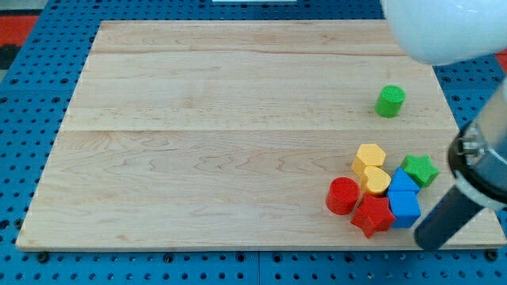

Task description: Move the red star and red circle to up and left

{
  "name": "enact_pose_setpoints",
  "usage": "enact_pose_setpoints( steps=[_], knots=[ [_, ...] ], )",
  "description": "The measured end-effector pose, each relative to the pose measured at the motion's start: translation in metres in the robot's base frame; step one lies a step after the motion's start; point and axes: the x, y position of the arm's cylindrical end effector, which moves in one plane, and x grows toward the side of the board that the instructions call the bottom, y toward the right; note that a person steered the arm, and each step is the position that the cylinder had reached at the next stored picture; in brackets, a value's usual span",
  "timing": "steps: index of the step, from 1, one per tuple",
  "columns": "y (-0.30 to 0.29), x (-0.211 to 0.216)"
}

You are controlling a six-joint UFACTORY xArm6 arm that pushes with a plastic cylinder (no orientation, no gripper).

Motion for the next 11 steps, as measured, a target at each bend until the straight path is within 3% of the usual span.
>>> enact_pose_setpoints(
  steps=[2, 4, 6, 9, 11],
  knots=[
    [-0.010, -0.001],
    [-0.053, -0.041],
    [-0.059, -0.047],
    [-0.188, -0.109],
    [-0.210, -0.116]
  ],
)
